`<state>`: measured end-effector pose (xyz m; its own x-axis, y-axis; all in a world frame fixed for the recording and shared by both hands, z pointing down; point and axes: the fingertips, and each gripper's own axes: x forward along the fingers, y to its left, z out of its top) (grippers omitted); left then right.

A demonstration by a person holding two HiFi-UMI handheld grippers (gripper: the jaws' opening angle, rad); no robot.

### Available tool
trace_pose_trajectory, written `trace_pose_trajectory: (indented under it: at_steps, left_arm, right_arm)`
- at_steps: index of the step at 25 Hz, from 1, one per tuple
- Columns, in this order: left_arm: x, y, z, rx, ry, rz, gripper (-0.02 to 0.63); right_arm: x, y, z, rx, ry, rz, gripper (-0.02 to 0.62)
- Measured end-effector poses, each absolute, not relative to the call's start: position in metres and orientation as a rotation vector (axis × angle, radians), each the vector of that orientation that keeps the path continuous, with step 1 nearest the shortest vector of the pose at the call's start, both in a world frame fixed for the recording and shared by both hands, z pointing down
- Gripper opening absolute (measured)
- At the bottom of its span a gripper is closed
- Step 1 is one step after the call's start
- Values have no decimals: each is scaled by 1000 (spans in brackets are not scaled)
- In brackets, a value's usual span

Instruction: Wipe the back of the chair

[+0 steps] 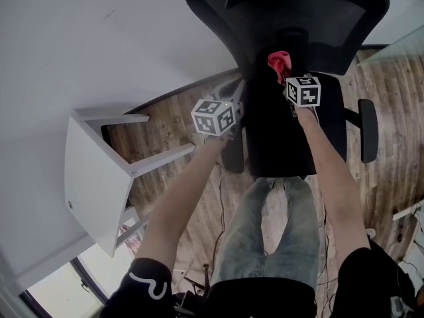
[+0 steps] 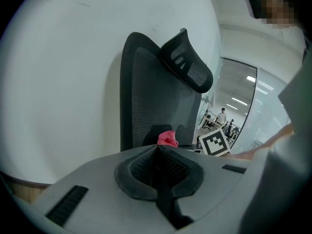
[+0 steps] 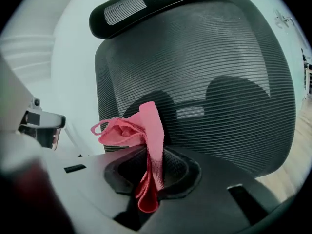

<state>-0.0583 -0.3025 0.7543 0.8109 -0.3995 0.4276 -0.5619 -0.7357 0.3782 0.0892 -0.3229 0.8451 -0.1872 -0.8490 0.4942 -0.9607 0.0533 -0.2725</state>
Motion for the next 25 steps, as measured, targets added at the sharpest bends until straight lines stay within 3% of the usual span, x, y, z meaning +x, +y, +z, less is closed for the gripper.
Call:
trace_pose_trajectory:
  at_steps: [25]
  left_arm:
    - [66, -285, 744, 2534, -664, 502, 25]
  right_arm:
    - [219, -288, 835, 1873, -2078, 813, 75]
